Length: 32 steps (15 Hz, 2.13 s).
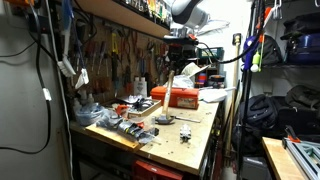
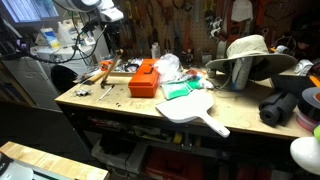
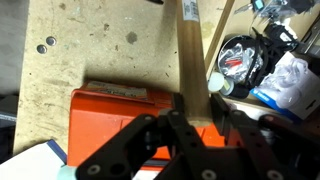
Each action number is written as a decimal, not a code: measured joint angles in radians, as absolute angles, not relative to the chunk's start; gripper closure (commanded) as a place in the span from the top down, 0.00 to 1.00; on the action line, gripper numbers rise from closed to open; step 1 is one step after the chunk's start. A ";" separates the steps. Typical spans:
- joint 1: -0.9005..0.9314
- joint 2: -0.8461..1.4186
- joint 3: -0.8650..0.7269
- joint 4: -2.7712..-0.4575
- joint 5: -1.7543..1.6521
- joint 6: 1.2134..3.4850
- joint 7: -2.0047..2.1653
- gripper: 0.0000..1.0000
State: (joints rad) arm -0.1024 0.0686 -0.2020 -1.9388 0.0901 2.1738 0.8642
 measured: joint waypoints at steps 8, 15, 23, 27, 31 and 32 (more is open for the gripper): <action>-0.099 -0.039 -0.137 -1.998 0.071 2.147 0.865 0.08; -0.088 -0.134 -0.054 -2.047 0.056 2.091 0.867 0.08; -0.060 -0.188 0.019 -2.069 0.058 2.010 0.868 0.08; -0.048 -0.194 0.044 -2.069 0.058 1.980 0.878 0.08; -0.043 -0.196 0.055 -2.069 0.058 1.967 0.884 0.58; -0.043 -0.196 0.055 -2.069 0.058 1.967 0.884 0.58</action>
State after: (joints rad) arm -0.0427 -0.1960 0.0553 -2.0693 0.0575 1.9672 0.8843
